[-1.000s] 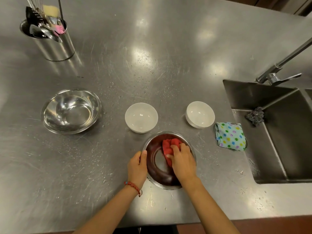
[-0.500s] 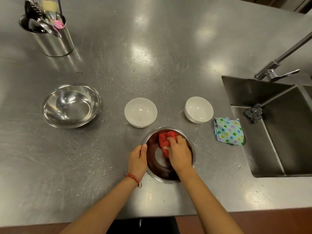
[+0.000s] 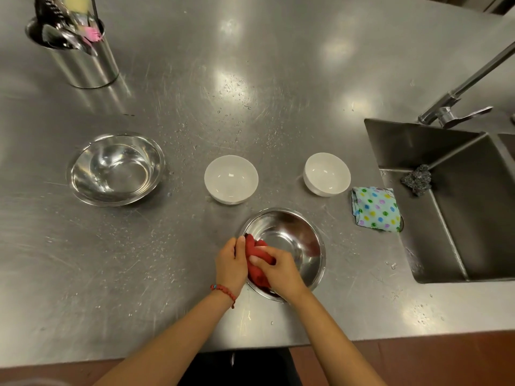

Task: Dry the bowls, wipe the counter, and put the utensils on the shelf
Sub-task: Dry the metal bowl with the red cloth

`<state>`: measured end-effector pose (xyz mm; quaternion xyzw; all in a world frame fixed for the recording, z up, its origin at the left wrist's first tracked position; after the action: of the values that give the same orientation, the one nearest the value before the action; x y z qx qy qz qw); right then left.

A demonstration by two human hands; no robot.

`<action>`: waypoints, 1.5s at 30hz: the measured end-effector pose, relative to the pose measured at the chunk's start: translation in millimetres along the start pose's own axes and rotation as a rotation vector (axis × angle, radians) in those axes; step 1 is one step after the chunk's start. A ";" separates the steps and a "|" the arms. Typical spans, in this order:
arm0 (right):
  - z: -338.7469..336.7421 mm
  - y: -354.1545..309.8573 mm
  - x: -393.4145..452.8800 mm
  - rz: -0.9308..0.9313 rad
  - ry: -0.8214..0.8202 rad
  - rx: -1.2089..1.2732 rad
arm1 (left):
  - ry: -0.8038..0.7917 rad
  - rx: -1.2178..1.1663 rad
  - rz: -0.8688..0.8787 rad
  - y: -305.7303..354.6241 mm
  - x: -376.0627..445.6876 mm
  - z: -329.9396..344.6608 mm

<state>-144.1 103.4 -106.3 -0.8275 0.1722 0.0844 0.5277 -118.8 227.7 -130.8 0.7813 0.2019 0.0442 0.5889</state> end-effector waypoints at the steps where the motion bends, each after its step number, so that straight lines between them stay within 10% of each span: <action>1: -1.4 0.3 -1.2 -0.018 -0.039 -0.056 | -0.006 -0.010 -0.002 -0.4 -0.4 -0.1; 7: -18.7 24.8 -8.1 0.005 -0.281 -0.325 | -0.005 -0.044 -0.007 -1.4 -8.2 4.7; 13: -31.5 10.3 3.0 0.072 0.398 -0.005 | -0.045 -0.032 -0.001 -5.4 -16.5 11.0; 20: -15.6 27.3 -0.8 -0.010 0.126 -0.169 | -0.044 -0.018 -0.044 -11.8 -16.2 11.9; 26: -43.8 13.6 16.3 -0.039 0.488 -0.111 | -0.073 0.006 -0.005 -4.9 -23.4 16.4; 31: -84.6 12.9 21.2 -0.010 0.672 -0.517 | -0.067 -0.012 0.008 3.5 -23.6 19.3; 38: -122.5 19.3 5.7 -0.007 0.545 -0.818 | -0.047 -0.018 0.014 4.3 -23.0 18.8; 45: -142.7 28.6 -26.4 0.043 0.469 -0.541 | -0.009 0.038 0.011 3.5 -25.9 17.9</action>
<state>-185.2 -31.2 -60.8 -0.9304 0.2772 -0.0542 0.2335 -136.1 201.2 -128.6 0.7938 0.1955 0.0400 0.5745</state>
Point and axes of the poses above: each hand's wrist, its own x-axis towards the middle knuckle, its own z-axis out of the palm, y = z × x, the point moved 10 cm from there along x, towards the middle knuckle, and after that the axes turned 11 degrees about y, right-handed, at the moved point
